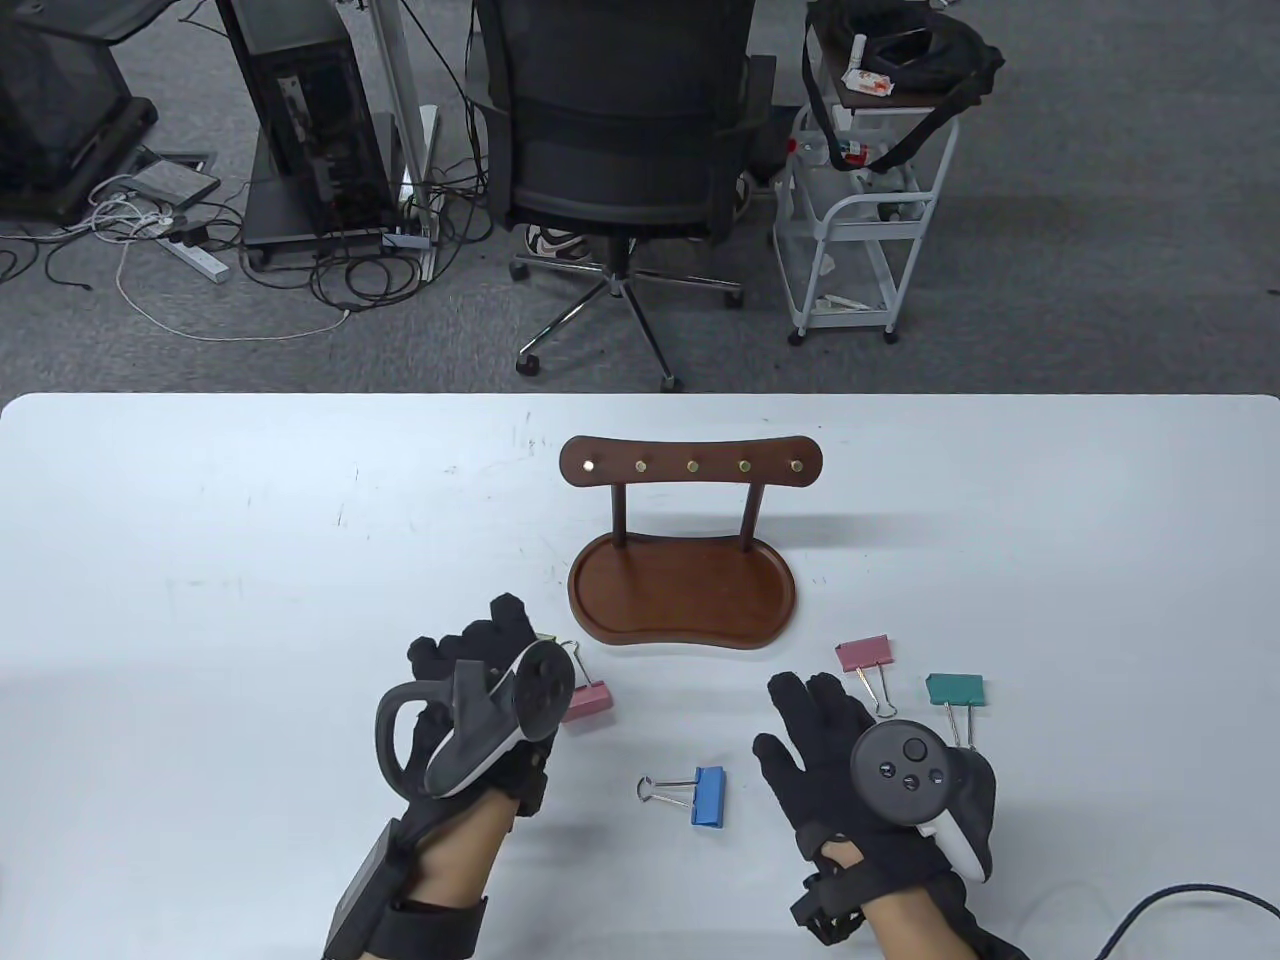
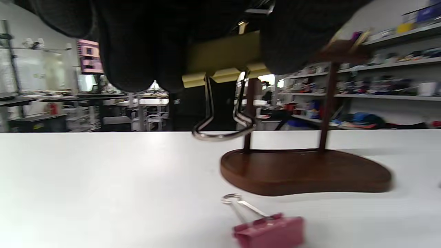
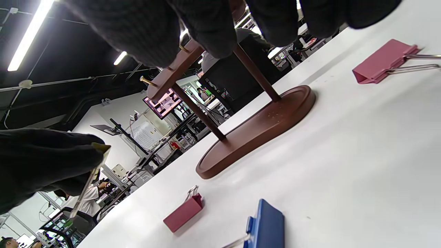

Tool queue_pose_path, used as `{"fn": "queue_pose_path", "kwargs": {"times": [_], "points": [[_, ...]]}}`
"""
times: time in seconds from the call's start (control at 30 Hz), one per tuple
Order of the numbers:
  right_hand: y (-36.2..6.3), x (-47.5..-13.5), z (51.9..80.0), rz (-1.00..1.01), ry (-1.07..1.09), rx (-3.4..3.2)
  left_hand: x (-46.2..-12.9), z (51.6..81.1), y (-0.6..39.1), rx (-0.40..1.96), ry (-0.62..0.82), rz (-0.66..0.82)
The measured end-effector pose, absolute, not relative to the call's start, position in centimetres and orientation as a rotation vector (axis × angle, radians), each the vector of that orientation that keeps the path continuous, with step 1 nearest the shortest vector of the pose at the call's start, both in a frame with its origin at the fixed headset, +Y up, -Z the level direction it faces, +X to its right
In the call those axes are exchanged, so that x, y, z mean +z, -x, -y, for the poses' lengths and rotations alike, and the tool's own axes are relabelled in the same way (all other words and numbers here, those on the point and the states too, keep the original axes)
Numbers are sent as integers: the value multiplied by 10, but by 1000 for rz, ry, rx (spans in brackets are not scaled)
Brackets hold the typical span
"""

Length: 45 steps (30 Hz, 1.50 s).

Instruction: Hook binder clip onto key rack

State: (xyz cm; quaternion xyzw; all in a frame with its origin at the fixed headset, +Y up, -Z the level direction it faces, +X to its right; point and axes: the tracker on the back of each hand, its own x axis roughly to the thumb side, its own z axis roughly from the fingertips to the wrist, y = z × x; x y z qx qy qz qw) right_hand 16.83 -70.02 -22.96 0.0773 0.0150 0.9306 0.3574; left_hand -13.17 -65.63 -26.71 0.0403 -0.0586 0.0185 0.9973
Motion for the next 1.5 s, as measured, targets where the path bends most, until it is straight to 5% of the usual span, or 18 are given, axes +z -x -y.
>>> {"fn": "queue_pose_path", "kwargs": {"times": [0.27,0.8,1.5], "points": [[-171,-232,701,-20,-211,2376,-227,653,104,81,-108,347],[-172,-234,700,28,-360,2302,-205,672,78,80,-124,454],[-133,-225,695,-15,-1007,2214,-199,683,91,178,-161,587]]}}
